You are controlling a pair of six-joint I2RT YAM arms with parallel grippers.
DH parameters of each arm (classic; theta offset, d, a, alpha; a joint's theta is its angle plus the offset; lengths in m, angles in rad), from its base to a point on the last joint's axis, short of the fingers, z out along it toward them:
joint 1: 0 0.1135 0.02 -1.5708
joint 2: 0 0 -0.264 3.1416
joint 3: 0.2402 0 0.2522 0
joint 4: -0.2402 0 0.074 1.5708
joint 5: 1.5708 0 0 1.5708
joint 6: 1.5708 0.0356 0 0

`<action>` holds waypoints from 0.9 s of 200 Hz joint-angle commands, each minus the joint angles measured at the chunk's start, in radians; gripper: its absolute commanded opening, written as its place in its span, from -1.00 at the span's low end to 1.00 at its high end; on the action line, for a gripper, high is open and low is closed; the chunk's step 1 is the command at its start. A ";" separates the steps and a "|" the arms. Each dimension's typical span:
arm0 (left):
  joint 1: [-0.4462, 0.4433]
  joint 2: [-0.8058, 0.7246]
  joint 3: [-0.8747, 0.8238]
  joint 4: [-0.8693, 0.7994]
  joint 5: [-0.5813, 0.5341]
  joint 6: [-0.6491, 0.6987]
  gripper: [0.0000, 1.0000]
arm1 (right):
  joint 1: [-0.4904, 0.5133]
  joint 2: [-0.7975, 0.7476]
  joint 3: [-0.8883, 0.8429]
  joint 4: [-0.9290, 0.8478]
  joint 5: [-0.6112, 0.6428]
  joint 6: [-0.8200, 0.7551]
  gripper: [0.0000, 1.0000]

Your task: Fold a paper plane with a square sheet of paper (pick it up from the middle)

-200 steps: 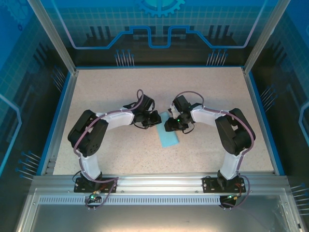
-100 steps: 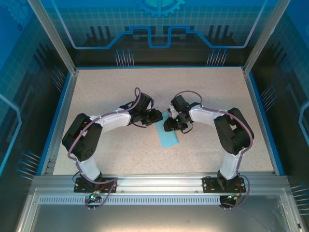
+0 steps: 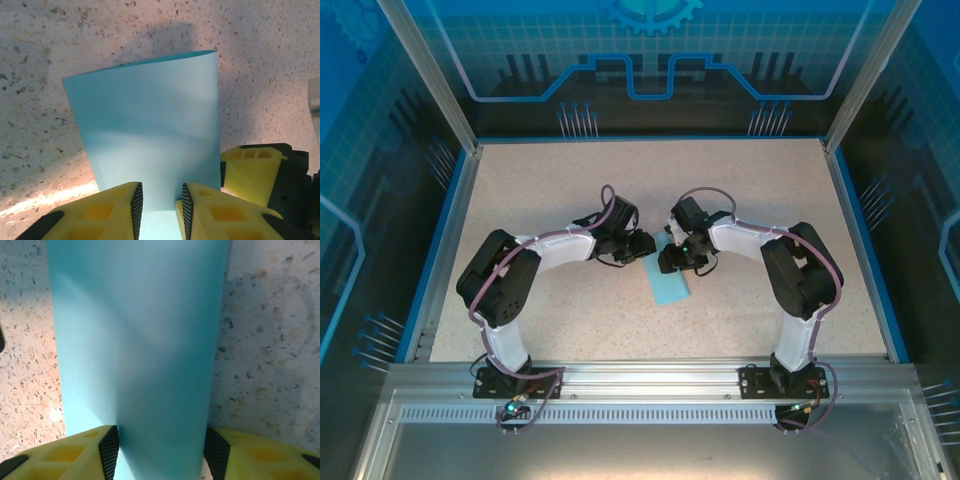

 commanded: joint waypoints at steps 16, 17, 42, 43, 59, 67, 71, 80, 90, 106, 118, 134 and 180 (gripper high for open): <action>-0.008 0.020 0.009 0.007 -0.016 -0.011 -0.38 | 0.016 0.080 -0.010 -0.007 0.042 -0.039 0.08; -0.007 0.020 0.009 0.006 -0.016 -0.011 -0.38 | 0.016 0.081 -0.010 -0.007 0.043 -0.039 0.08; -0.008 0.026 0.011 0.006 -0.013 -0.011 -0.38 | 0.017 0.085 -0.007 -0.006 0.038 -0.061 0.08; -0.007 0.026 0.011 0.006 -0.014 -0.011 -0.38 | 0.018 0.085 -0.006 -0.006 0.038 -0.062 0.08; -0.007 0.029 0.011 0.005 -0.014 -0.011 -0.39 | 0.017 0.089 -0.003 -0.008 0.036 -0.071 0.09; -0.008 0.031 0.012 0.003 -0.014 -0.011 -0.40 | 0.016 0.091 -0.002 -0.009 0.036 -0.073 0.09; -0.008 0.031 0.012 0.005 -0.015 -0.011 -0.41 | 0.017 0.091 0.000 -0.010 0.036 -0.074 0.09; -0.008 0.032 0.012 0.005 -0.014 -0.011 -0.42 | 0.018 0.096 0.002 -0.010 0.035 -0.073 0.10; -0.007 0.034 0.013 0.006 -0.014 -0.011 -0.44 | 0.018 0.098 0.002 -0.008 0.035 -0.072 0.11; -0.007 0.037 0.014 0.006 -0.013 -0.011 -0.46 | 0.018 0.104 0.006 -0.007 0.033 -0.066 0.11; -0.008 0.041 0.015 0.004 -0.011 -0.011 -0.48 | 0.019 0.109 0.005 -0.005 0.035 -0.065 0.11; -0.008 0.046 0.018 0.003 -0.007 -0.011 -0.51 | 0.020 0.112 0.008 -0.006 0.036 -0.064 0.11; -0.008 0.063 0.025 -0.004 0.003 -0.007 -0.58 | 0.020 0.125 0.013 -0.008 0.042 -0.061 0.11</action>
